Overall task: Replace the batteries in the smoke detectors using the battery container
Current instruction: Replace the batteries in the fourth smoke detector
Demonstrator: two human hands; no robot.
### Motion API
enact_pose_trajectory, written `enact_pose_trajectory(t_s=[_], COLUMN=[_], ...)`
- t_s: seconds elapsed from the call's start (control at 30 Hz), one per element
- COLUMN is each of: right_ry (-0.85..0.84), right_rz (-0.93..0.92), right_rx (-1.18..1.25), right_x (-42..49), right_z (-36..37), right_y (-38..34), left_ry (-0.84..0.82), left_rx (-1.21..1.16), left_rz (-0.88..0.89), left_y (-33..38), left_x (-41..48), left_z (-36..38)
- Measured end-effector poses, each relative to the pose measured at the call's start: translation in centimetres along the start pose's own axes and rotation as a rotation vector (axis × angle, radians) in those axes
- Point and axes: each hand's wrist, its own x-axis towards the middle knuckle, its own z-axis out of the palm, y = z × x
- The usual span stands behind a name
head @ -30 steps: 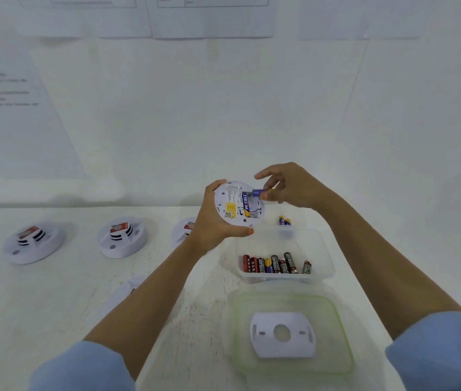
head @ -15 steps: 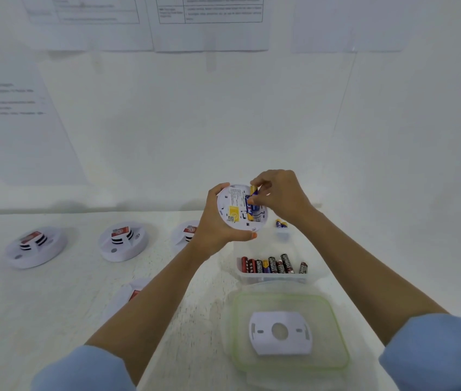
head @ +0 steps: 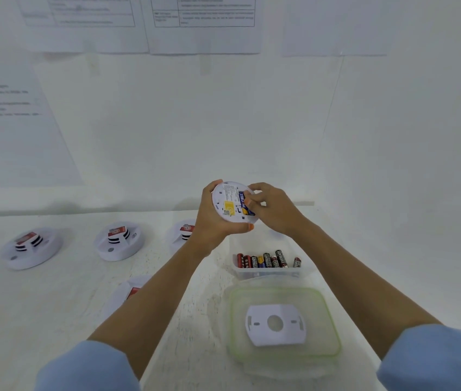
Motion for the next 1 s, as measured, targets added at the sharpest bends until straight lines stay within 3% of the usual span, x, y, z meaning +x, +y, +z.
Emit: enact_pose_trajectory(t_s=[0.23, 0.4, 0.57, 0.77, 1.0], right_ry=[-0.044, -0.127, -0.111, -0.536, -0.623], right_rz=[0.087, 0.132, 0.195, 0.197, 0.151], right_rx=[0.295, 0.376, 0.251, -0.184, -0.313], right_x=[-2.2, -5.0, -8.9, -13.1, -14.5], right_z=[-1.0, -1.6, -2.4, -1.9, -0.5], right_y=[-0.4, -1.2, -1.2, -0.1, 0.3], left_ry=[-0.054, -0.086, -0.097, -0.028, -0.006], left_rx=[0.030, 0.066, 0.111, 0.132, 0.152], left_rz=[0.030, 0.032, 0.028, 0.011, 0.013], left_y=[1.4, 1.9, 2.0, 2.3, 3.1], left_x=[-1.7, -4.6, -7.8, -10.9, -13.4], left_z=[-0.5, -0.5, -0.8, -0.6, -0.1])
